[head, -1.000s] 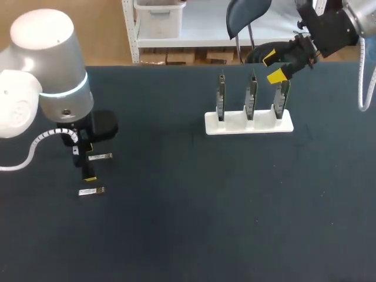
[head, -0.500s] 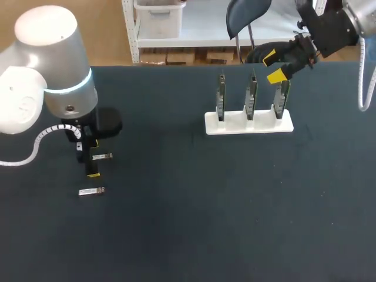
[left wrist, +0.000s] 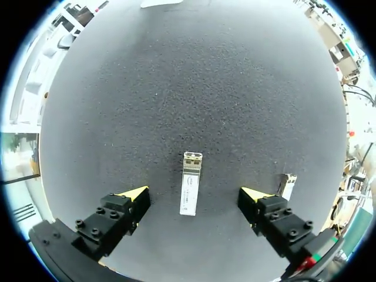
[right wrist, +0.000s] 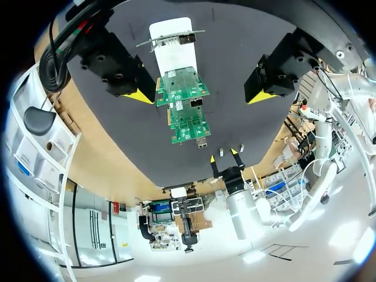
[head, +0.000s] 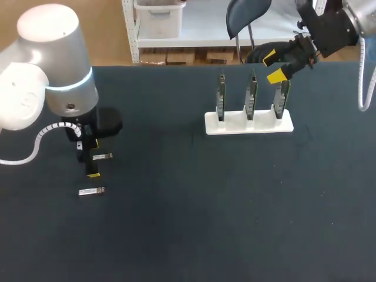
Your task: Pick up the optical module with the left hand, and insert it into the network port with the right hand.
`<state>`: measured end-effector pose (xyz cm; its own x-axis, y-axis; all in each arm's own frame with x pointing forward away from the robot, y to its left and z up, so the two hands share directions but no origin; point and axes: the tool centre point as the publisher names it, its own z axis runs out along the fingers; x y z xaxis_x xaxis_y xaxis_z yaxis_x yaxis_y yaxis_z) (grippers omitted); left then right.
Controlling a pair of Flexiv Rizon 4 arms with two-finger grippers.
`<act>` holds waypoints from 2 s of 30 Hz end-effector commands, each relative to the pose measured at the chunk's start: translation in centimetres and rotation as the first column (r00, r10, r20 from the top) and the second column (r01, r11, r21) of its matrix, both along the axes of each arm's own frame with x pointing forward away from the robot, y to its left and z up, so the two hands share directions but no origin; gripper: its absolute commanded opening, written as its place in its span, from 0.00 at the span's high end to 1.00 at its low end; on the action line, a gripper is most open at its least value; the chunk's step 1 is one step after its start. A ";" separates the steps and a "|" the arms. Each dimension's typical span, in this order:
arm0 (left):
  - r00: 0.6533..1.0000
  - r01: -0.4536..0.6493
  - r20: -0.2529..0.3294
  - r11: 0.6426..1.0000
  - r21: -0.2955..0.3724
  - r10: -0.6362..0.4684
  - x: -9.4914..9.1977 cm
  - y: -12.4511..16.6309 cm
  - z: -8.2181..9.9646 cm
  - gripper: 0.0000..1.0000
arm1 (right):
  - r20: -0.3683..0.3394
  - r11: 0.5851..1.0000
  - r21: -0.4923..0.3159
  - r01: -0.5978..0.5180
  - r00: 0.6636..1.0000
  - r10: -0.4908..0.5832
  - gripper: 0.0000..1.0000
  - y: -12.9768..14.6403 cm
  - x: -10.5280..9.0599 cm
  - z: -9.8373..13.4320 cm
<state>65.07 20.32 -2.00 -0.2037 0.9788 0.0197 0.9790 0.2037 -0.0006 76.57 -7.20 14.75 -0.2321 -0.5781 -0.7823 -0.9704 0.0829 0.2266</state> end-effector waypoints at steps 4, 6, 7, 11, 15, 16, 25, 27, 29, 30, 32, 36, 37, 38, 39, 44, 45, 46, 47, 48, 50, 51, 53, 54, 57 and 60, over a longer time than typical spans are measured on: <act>1.000 0.011 -0.013 1.000 -0.011 -0.011 0.2 -0.1 -0.4 1.00 | 0.003 1.000 -0.001 0.003 1.000 -0.003 0.00 0.0 -0.1 0.0; 1.000 0.010 -0.015 1.000 -0.013 -0.011 0.2 -0.2 -0.5 1.00 | 0.003 1.000 -0.001 0.003 1.000 -0.003 0.00 0.0 -0.1 0.0; 1.000 0.012 -0.017 1.000 -0.014 -0.012 0.2 -0.2 -0.5 1.00 | 0.003 1.000 -0.001 0.003 1.000 -0.003 0.00 0.0 -0.1 0.0; 1.000 0.015 -0.018 1.000 -0.017 -0.016 0.2 -0.4 -0.4 1.00 | 0.003 1.000 -0.001 0.003 1.000 -0.003 0.00 0.0 -0.1 0.0; 1.000 0.018 -0.018 1.000 -0.019 -0.018 0.3 -0.5 -0.4 1.00 | 0.003 1.000 -0.001 0.003 1.000 -0.003 0.00 0.0 -0.1 0.0; 1.000 0.020 -0.019 1.000 -0.019 -0.020 0.3 -0.5 -0.4 1.00 | 0.003 1.000 -0.001 0.003 1.000 -0.003 0.00 0.0 -0.1 0.0; 1.000 0.016 0.002 0.999 -0.042 -0.016 1.2 -1.3 0.1 1.00 | 0.003 1.000 -0.001 0.003 1.000 -0.003 0.00 0.0 -0.1 0.0; 1.000 0.005 0.021 0.998 -0.065 -0.004 1.8 -1.8 0.8 1.00 | 0.003 1.000 -0.001 0.003 1.000 -0.003 0.00 0.0 -0.1 0.0; 0.999 -0.010 0.046 0.995 -0.097 0.014 2.7 -2.3 1.4 1.00 | 0.003 1.000 -0.001 0.003 1.000 -0.003 0.00 0.0 -0.1 0.0; 0.998 -0.018 0.063 0.993 -0.118 0.026 3.3 -2.7 1.8 1.00 | 0.003 1.000 -0.001 0.003 1.000 -0.003 0.00 0.0 -0.1 0.0; 0.995 -0.037 0.088 0.986 -0.164 0.052 4.5 -3.5 2.8 1.00 | 0.003 1.000 -0.001 0.003 1.000 -0.003 0.00 0.0 -0.1 0.0; 0.987 -0.079 0.116 0.959 -0.272 0.114 6.6 -5.0 4.6 1.00 | 0.003 1.000 -0.001 0.003 1.000 -0.003 0.00 0.0 -0.1 0.0; 0.983 -0.098 0.119 0.947 -0.307 0.140 7.2 -5.4 5.1 1.00 | 0.003 1.000 -0.001 0.003 1.000 -0.003 0.00 0.0 -0.1 0.0; 0.979 -0.113 0.123 0.934 -0.338 0.163 7.8 -5.6 5.6 1.00 | 0.003 1.000 -0.001 0.003 1.000 -0.003 0.00 0.0 -0.1 0.0; 0.974 -0.127 0.126 0.919 -0.373 0.185 8.4 -5.9 6.2 1.00 | 0.003 1.000 -0.001 0.003 1.000 -0.003 0.00 0.0 -0.1 0.0; 0.942 -0.166 0.155 0.815 -0.555 0.298 12.2 -8.2 9.5 1.00 | 0.003 1.000 -0.001 0.003 1.000 -0.003 0.00 0.0 -0.1 0.0; 0.935 -0.157 0.174 0.799 -0.580 0.309 13.0 -8.9 10.2 1.00 | 0.003 1.000 -0.001 0.003 1.000 -0.003 0.00 0.0 -0.1 0.0; 0.928 -0.144 0.190 0.779 -0.610 0.320 13.8 -9.7 11.1 1.00 | 0.003 1.000 -0.001 0.003 1.000 -0.003 0.00 0.0 -0.1 0.0; 0.926 -0.128 0.194 0.751 -0.648 0.325 14.4 -10.5 11.9 1.00 | 0.003 1.000 -0.001 0.003 1.000 -0.003 0.00 0.0 -0.1 0.0; 0.920 -0.107 0.211 0.731 -0.674 0.330 15.1 -11.4 12.7 1.00 | 0.003 1.000 -0.001 0.003 1.000 -0.003 0.00 0.0 -0.1 0.0; 0.916 -0.068 0.226 0.683 -0.727 0.332 16.3 -13.2 14.3 1.00 | 0.003 1.000 -0.001 0.003 1.000 -0.003 0.00 0.0 -0.1 0.0; 0.911 -0.050 0.238 0.664 -0.746 0.336 16.9 -14.1 15.1 1.00 | 0.003 1.000 -0.001 0.003 1.000 -0.003 0.00 0.0 -0.1 0.0; 0.909 -0.004 0.257 0.624 -0.781 0.328 17.6 -16.0 16.7 1.00 | 0.003 1.000 -0.001 0.003 1.000 -0.003 0.00 0.0 -0.1 0.0; 0.905 0.023 0.278 0.616 -0.787 0.322 17.9 -16.9 17.4 1.00 | 0.003 1.000 -0.001 0.003 1.000 -0.003 0.00 0.0 -0.1 0.0; 0.904 0.081 0.302 0.571 -0.817 0.304 18.4 -19.5 19.0 1.00 | 0.003 1.000 -0.001 0.003 1.000 -0.003 0.00 0.0 -0.1 0.0; 0.896 0.119 0.317 0.521 -0.845 0.311 18.6 -21.5 20.4 1.00 | 0.003 1.000 -0.001 0.003 1.000 -0.003 0.00 0.0 -0.1 0.0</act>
<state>83.14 0.15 18.41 -0.1761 0.5789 -0.7961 0.8973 0.4270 0.1120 76.57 -7.21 14.75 -0.2321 -0.5781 -0.7823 -0.9704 0.0829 0.2266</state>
